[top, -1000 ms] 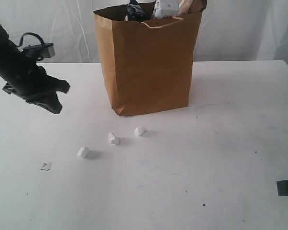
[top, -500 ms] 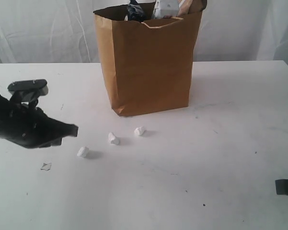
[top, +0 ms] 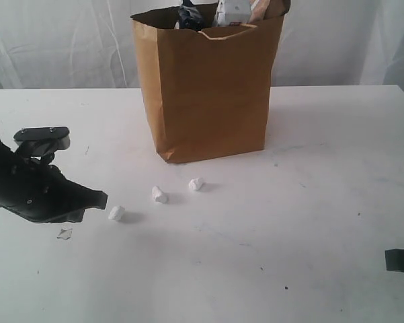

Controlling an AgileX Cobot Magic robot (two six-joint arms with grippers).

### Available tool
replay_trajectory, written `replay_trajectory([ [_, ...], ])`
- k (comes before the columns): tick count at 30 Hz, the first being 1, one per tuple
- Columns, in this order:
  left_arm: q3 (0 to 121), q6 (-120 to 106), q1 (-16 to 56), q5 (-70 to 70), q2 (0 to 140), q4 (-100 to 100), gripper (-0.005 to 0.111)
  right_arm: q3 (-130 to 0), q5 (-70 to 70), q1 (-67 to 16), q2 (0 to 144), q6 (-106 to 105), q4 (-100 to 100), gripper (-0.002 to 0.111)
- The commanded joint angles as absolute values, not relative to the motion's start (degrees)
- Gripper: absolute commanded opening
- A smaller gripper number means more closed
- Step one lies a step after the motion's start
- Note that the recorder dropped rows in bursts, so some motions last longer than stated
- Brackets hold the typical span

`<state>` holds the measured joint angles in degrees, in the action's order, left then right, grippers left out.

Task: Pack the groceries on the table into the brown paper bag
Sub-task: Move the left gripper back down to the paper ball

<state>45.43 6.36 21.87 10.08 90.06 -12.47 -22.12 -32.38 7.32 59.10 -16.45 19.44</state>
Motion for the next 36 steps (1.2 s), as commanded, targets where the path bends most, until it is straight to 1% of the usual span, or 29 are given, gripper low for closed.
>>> replay_trajectory([
  [1, 45.15, 5.47, 22.03, 6.22, 89.53, -11.44, 0.0, -21.66, -32.06, 7.36, 59.09, -16.26, 19.91, 0.0],
  [3, 45.15, 2.59, 22.03, 3.79, 89.53, -9.34, 0.0, -21.66, -32.06, 7.36, 59.09, -16.26, 19.91, 0.0],
  [5, 45.15, -2.3, 22.03, 3.24, 89.53, -7.99, 0.007, -21.66, -32.17, 7.36, 59.09, -16.26, 19.91, 0.0],
  [7, 45.15, -6.43, 22.03, 3.84, 89.53, -7.9, 0.024, -21.66, -32.17, 7.36, 59.09, -16.26, 19.91, 0.0],
  [8, 45.15, -6.94, 22.03, 4.13, 89.53, -7.9, 0.038, -21.66, -32.17, 7.36, 59.09, -16.26, 19.91, 0.0],
  [11, 45.15, -6.56, 22.03, 3.86, 89.53, -9.51, 0.071, -21.66, -32.17, 7.36, 59.09, -16.26, 19.91, 0.0],
  [13, 45.15, -5.8, 22.03, 3.19, 89.53, -11.37, 0.083, -21.66, -32.06, 7.36, 59.09, -16.26, 19.91, 0.0],
  [14, 45.15, -5.8, 22.03, 2.9, 89.53, -12.29, 0.085, -21.66, -32.06, 7.36, 59.09, -16.26, 19.91, 0.0],
  [17, 45.15, -5.8, 22.42, 0.0, 89.53, -14.16, 0.084, -21.66, -32.06, 7.36, 59.09, -16.26, 19.91, 0.0],
  [22, 45.37, -5.8, 26.41, -5.11, 90.77, -14.16, 0.082, -21.66, -32.06, 7.36, 59.09, -16.26, 19.91, 0.0],
  [26, 47.3, -7.66, 30.33, -4.57, 93.85, -12.37, 0.08, -21.66, -32.06, 7.36, 59.09, -16.26, 19.91, 0.0],
  [28, 48.08, -8.74, 31.16, -4.41, 95.42, -11.47, 0.08, -21.66, -32.2, 7.36, 59.09, -16.26, 19.91, 0.0],
  [36, 48.21, -8.95, 31.41, -2.89, 98.72, -11.47, 0.08, -21.66, -33.66, 7.36, 59.09, -16.26, 19.91, 0.0],
])
